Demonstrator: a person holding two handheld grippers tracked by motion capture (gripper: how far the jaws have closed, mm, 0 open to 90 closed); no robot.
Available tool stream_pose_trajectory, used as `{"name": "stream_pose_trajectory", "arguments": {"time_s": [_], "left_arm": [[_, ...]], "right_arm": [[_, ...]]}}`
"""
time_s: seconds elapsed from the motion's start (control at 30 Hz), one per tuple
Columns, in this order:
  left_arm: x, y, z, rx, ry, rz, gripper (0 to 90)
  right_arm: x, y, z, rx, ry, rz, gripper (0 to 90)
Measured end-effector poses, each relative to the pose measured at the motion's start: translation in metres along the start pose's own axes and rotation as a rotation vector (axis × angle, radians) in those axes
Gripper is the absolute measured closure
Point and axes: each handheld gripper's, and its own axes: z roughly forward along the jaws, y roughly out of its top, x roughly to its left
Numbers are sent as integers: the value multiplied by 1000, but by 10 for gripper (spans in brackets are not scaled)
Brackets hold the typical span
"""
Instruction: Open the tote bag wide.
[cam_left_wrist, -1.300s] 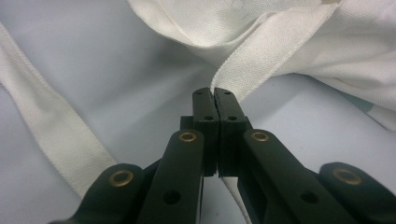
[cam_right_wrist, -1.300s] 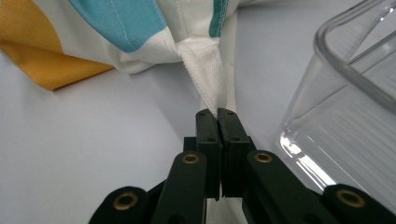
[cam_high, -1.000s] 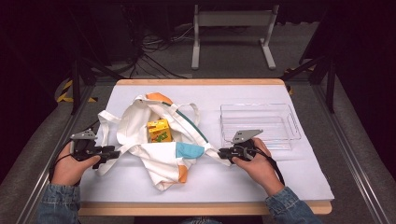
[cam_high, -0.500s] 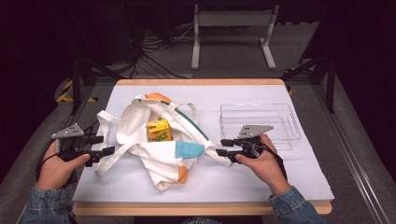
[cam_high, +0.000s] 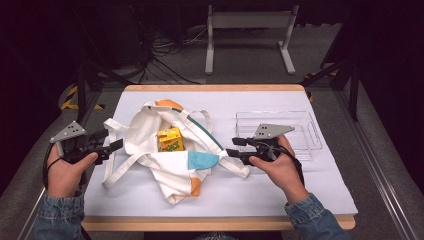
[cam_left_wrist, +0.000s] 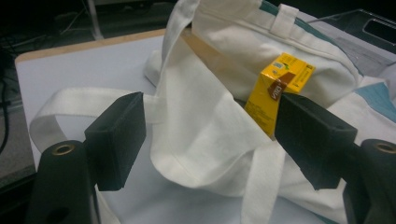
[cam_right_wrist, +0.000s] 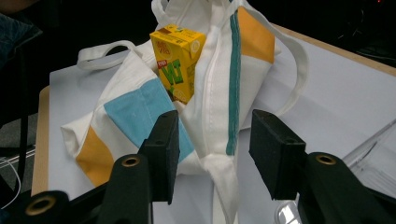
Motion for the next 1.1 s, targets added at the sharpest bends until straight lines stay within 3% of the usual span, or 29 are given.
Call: {"name": "stream_pose_trajectory", "arguments": {"time_s": [0.3,0.43,0.73,0.87,1.0,1.1], "left_arm": [[7,5,17,-28,31,30,278],[14,6,32,-30,36,40,280],[26,7,57,-42,57,74,309],[29,6,68,-41,51,87,332],[30,5,82,-15,28,112,393],[30,8,87,-15,19,136,515]], "right_arm": [[-5,20,14,-42,-6,-6,529],[-11,30,24,-75,-13,3,525],[-13,49,57,-62,-17,-14,505],[-13,53,62,-67,-15,-13,504],[-11,55,62,-71,-18,-14,505],[-11,55,61,-67,-22,-14,504]]}}
